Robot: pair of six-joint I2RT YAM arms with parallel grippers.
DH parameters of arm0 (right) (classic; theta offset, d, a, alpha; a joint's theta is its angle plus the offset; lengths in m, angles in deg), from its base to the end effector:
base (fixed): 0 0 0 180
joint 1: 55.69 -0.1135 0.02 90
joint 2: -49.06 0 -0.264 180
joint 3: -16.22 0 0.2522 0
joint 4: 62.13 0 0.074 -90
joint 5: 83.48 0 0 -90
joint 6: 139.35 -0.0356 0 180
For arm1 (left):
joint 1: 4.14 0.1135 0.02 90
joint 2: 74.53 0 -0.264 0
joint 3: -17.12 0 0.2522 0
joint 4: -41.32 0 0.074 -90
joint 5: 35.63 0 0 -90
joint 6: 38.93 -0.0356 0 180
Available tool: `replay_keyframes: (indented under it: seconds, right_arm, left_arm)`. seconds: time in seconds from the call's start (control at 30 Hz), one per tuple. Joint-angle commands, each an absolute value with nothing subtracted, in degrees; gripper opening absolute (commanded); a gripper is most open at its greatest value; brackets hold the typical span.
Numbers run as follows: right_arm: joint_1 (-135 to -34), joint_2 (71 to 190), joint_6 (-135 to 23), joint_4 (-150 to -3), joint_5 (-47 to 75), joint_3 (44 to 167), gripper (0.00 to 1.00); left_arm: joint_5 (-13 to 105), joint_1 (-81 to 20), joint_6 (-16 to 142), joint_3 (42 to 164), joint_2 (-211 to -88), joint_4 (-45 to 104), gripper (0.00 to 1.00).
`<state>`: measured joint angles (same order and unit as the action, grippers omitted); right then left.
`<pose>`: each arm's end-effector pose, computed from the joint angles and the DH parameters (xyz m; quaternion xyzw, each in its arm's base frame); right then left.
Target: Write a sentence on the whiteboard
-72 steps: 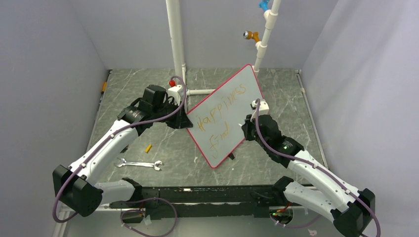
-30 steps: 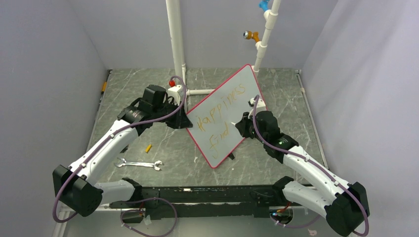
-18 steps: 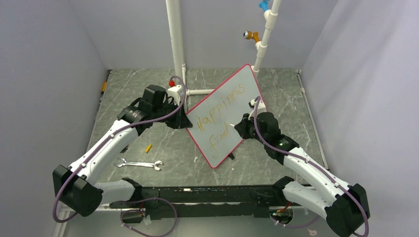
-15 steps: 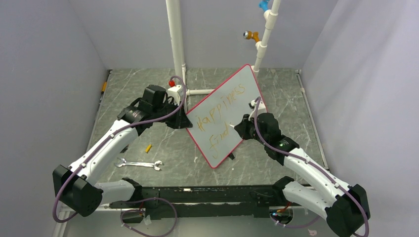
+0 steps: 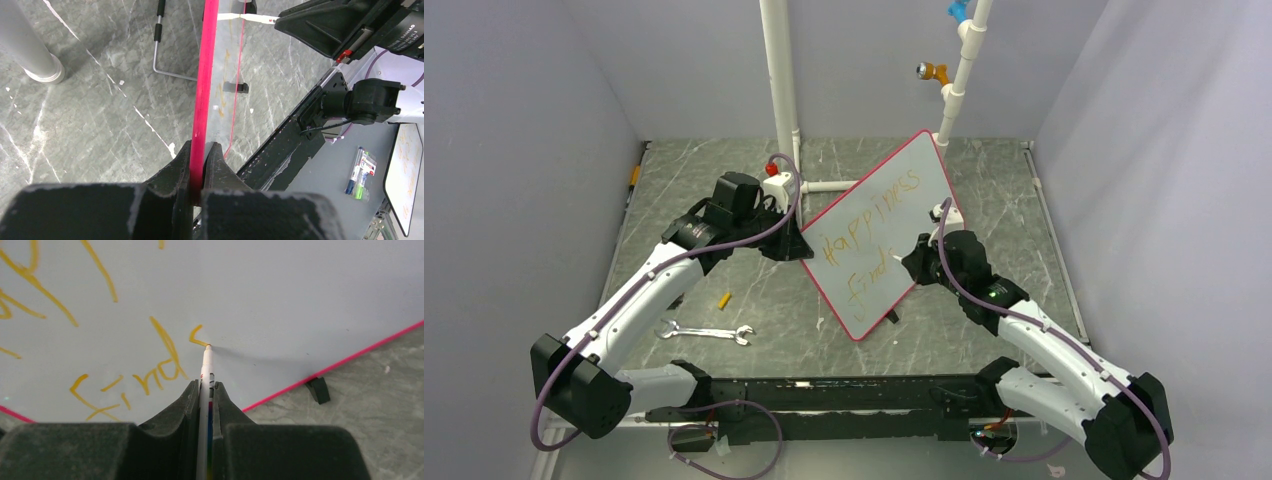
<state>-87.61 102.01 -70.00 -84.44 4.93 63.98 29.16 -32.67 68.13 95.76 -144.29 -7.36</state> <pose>0.1782 0.1098 0.2508 -0.0768 0.8514 0.2191 0.4703 0.2207 -0.1372 0.3321 0.1804 0.8701 -0.3426 0.3051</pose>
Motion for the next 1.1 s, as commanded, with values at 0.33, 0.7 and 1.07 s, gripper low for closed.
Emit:
replay_keyframes:
  seconds: [0.33,0.7,1.07]
  right_arm:
    - [-87.8,101.7,-70.6,-87.6,3.8,63.7,0.0]
    - [-87.9,98.4,-70.4,-87.9,6.2,64.9,0.0]
    - [-87.6,94.5,-70.4,-90.3,0.3,67.4,0.0]
  left_arm:
    - [50.4,-31.7,52.5,94.1,-146.0,-11.5,0.0]
    - [50.3,-31.7,52.4,94.1,-145.8,-11.5,0.0]
    - [50.2,-31.7,52.5,94.1,-145.7,-11.5,0.0]
